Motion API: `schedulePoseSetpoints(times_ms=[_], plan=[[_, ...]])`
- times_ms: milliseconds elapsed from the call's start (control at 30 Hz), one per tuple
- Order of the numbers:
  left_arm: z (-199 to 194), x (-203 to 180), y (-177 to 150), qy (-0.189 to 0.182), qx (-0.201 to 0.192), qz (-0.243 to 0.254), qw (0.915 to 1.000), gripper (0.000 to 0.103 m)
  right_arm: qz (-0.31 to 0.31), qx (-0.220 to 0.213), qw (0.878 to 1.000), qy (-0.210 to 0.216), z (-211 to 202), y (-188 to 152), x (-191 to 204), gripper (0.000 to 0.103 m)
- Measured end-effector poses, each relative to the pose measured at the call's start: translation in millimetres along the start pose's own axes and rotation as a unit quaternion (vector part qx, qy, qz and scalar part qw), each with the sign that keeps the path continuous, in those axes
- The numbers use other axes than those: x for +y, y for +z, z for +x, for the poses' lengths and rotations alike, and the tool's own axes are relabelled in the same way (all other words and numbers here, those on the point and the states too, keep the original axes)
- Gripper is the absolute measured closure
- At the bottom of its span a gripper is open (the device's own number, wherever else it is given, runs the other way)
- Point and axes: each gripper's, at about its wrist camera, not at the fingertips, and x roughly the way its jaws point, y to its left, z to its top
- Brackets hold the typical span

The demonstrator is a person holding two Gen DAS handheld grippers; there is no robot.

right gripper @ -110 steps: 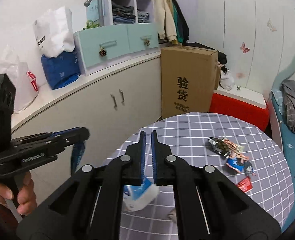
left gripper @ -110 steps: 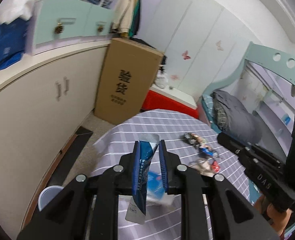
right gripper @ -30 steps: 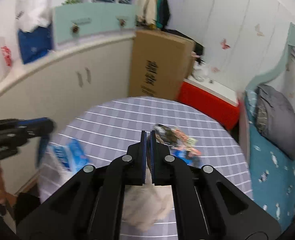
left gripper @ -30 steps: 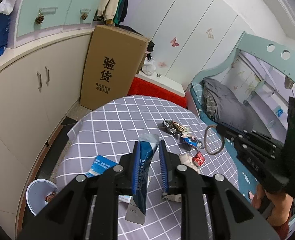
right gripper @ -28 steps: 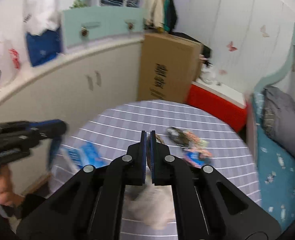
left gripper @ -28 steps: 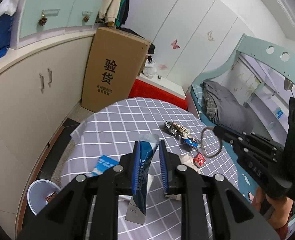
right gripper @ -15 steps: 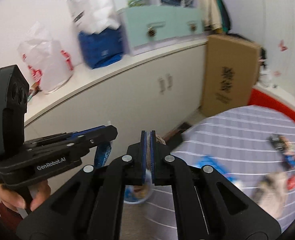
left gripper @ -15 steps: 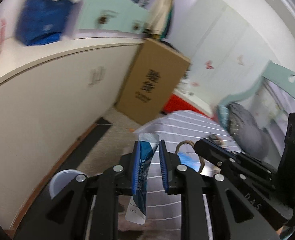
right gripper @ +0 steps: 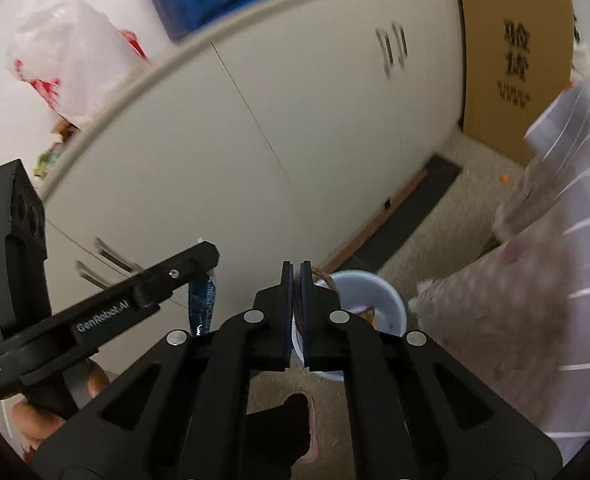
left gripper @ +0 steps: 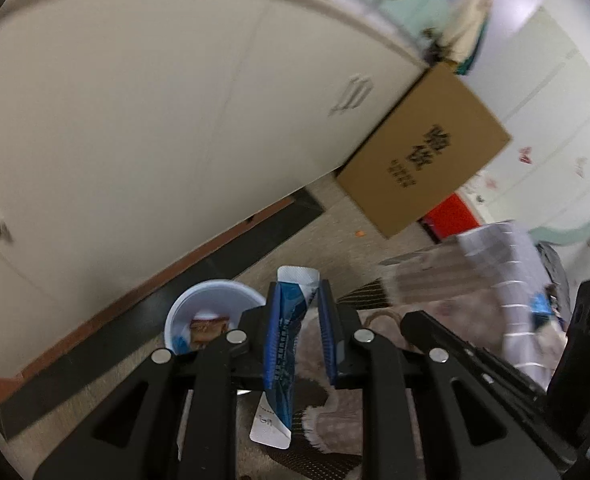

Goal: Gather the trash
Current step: 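Carry both held items down over the wastebasket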

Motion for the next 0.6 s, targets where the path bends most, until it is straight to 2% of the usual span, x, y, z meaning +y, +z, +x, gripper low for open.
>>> schedulePoseSetpoints(times_ms=[267,400,600], plan=[[59,39,-14,0.009,0.040,-0.032,0.9987,0.085,0.021,0.055,0.998,-0.003,72,-13,-6,0.098],[81,51,-19,0.003,0.060,-0.048,0.9970,0.085,0.027,0.075,0.997,-0.009,88,-18,-15,0.098],[103,50,-28,0.006,0.079,-0.045,0.9958,0.085,0.024,0.088,0.995,-0.032,101,-28,-30,0.098]])
